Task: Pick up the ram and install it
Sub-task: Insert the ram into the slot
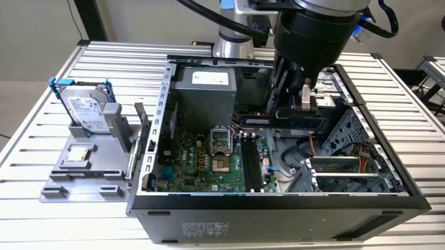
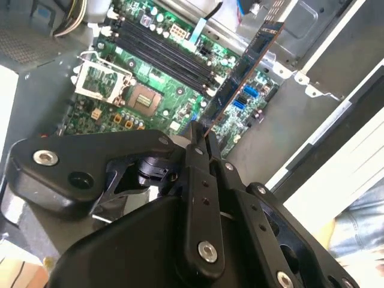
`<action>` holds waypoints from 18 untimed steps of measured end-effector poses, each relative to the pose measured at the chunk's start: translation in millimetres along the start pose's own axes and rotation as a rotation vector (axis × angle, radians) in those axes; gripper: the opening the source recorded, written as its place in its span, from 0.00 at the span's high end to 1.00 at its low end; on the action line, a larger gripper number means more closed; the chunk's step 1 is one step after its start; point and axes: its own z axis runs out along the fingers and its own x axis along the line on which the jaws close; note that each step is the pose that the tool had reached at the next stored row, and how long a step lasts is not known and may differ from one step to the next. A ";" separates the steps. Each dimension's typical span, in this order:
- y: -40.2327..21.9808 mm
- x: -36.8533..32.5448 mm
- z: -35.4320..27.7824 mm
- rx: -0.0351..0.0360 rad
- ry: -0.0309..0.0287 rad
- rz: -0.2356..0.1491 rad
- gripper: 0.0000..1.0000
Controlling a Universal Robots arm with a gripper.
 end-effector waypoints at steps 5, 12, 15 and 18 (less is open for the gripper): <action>-4.2 -0.2 -0.1 0.0000 -0.0003 0.017 1.00; -4.0 -5.9 -0.1 0.0000 -0.0002 0.017 1.00; -3.4 -17.4 -0.1 0.0001 -0.0002 0.017 1.00; -2.8 -30.6 0.0 0.0000 -0.0003 0.017 1.00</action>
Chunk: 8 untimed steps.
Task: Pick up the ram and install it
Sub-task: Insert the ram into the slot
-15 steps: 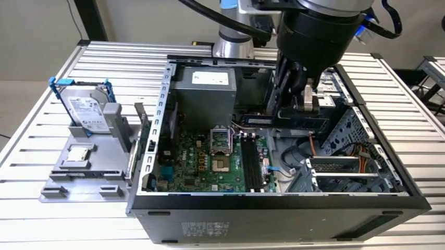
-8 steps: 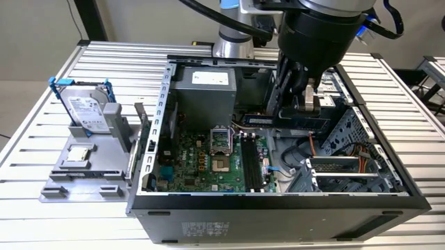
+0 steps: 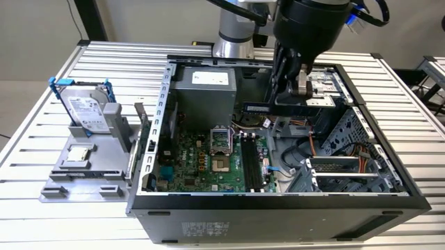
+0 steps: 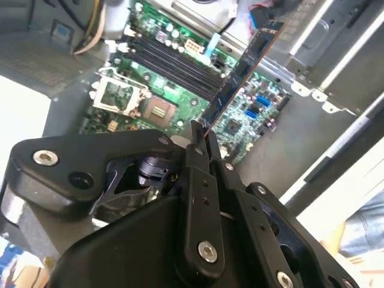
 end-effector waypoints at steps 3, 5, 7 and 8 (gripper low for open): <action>0.7 -11.5 0.0 0.0000 0.0000 0.000 1.00; 1.2 -19.3 0.1 0.0001 0.0000 0.000 1.00; 1.6 -25.5 0.1 0.0002 -0.0002 0.000 1.00; 1.6 -26.1 0.0 0.0000 0.0003 0.002 1.00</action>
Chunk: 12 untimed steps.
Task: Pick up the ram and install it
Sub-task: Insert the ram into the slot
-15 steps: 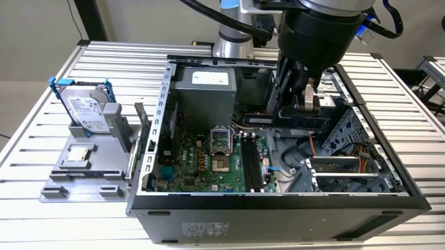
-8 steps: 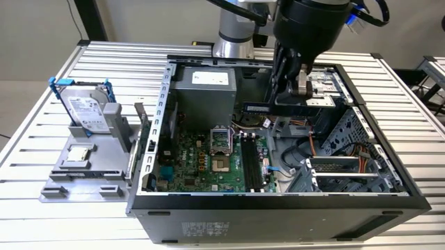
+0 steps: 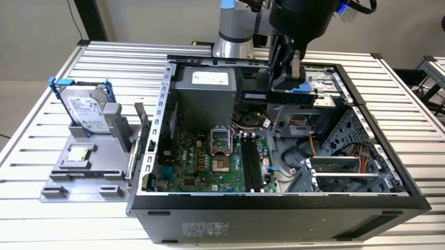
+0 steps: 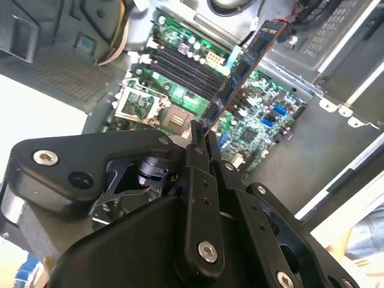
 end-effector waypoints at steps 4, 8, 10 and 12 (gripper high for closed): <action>0.0 0.0 0.3 0.0001 -0.0006 0.014 1.00; 0.0 0.0 0.3 0.0001 -0.0007 0.018 1.00; 0.0 0.0 0.3 0.0001 -0.0007 0.019 1.00; 0.0 0.0 0.3 0.0002 -0.0007 0.019 1.00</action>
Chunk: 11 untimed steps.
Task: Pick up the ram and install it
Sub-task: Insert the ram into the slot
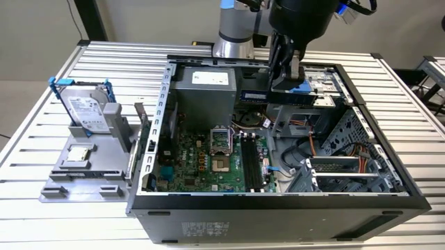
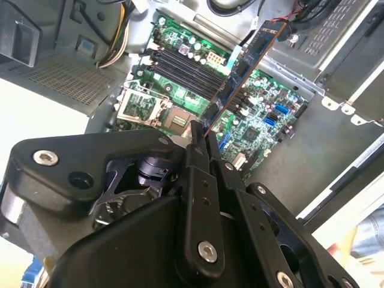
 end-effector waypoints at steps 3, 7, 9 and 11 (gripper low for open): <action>0.0 0.0 0.0 0.0000 0.0000 0.001 1.00; 0.0 0.0 0.0 0.0000 0.0000 0.002 1.00; 0.0 0.0 0.0 0.0000 -0.0003 0.015 1.00; 0.0 0.0 0.0 0.0000 -0.0007 0.036 1.00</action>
